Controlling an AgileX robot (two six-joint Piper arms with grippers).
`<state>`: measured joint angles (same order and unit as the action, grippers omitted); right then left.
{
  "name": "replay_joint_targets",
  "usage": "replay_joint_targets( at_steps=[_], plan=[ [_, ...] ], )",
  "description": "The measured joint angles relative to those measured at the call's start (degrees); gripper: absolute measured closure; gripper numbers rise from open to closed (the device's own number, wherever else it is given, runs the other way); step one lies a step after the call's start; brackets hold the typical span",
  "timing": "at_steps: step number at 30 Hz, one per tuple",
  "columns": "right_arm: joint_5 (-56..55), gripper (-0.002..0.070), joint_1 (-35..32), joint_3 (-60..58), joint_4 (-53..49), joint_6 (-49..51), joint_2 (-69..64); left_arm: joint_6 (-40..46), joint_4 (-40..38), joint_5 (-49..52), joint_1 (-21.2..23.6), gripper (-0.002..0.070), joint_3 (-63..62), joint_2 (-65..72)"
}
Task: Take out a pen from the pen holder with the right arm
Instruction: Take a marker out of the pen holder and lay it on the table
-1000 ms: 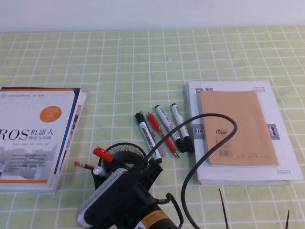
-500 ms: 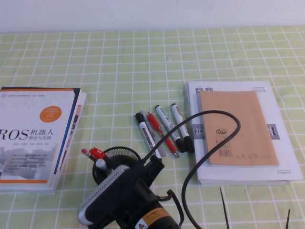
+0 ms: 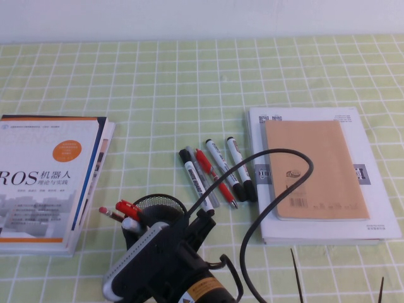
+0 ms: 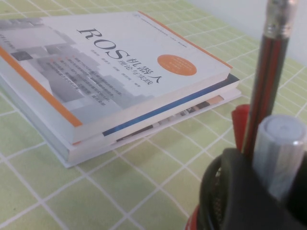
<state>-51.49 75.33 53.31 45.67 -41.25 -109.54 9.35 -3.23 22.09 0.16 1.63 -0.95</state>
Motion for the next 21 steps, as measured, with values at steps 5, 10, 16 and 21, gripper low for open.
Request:
replay_joint_targets(
  at_steps=[5, 10, 16, 21],
  plan=[
    [0.00, 0.0498, 0.00, 0.00, 0.00, 0.00, 0.00, 0.00, 0.00, 0.00, 0.00, 0.0681, 0.00, 0.00],
    [-0.12, 0.0498, 0.66, 0.00, 0.14, -0.47, 0.00, 0.00, 0.00, 0.00, 0.00, 0.0681, 0.00, 0.00],
    [-0.30, 0.0452, 0.88, 0.00, 0.18, -0.61, 0.10, 0.00, 0.00, 0.00, 0.00, 0.0681, 0.00, 0.00],
    [-0.30, 0.0379, 0.88, 0.00, 0.45, -0.61, 0.10, 0.00, 0.00, 0.00, 0.00, 0.0681, 0.00, 0.00]
  ],
)
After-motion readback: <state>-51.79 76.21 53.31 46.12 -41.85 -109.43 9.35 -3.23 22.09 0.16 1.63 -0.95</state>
